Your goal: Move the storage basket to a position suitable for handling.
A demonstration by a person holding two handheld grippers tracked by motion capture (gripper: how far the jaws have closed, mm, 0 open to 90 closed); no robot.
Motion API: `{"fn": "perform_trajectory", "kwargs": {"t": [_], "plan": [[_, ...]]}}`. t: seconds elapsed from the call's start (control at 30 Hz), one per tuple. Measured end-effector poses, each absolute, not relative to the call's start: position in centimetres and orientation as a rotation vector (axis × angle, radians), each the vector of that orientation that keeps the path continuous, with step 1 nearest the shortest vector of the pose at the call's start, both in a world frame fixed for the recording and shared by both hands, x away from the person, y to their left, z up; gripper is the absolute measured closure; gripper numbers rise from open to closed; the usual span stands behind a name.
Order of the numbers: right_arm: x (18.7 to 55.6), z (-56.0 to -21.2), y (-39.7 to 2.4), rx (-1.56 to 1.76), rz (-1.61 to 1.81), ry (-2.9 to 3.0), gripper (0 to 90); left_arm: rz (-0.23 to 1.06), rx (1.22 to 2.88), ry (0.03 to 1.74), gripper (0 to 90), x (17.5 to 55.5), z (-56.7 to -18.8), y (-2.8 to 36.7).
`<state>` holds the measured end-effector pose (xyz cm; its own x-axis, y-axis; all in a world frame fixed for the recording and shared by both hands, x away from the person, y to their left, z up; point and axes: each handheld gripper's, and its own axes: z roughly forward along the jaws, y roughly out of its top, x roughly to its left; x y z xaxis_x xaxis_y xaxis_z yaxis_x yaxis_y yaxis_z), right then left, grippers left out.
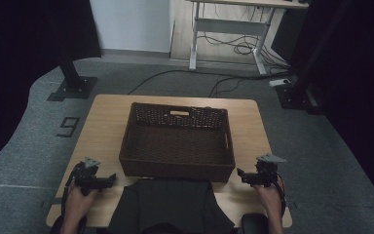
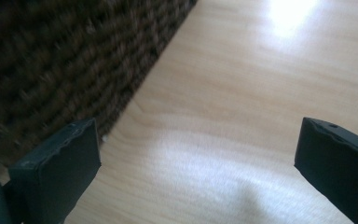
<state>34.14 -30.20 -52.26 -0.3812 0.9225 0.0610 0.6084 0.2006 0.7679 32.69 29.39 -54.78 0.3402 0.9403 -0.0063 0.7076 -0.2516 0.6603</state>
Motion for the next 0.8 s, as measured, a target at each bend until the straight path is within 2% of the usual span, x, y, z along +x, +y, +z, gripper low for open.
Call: {"fn": "perform_trajectory", "kwargs": {"t": [0.8], "plan": [[34.2,-55.7,-29.2,1.396,0.918,2.154,0.0,0.532,2.046,1.429,0.0,32.7,-54.8,28.9]]}}
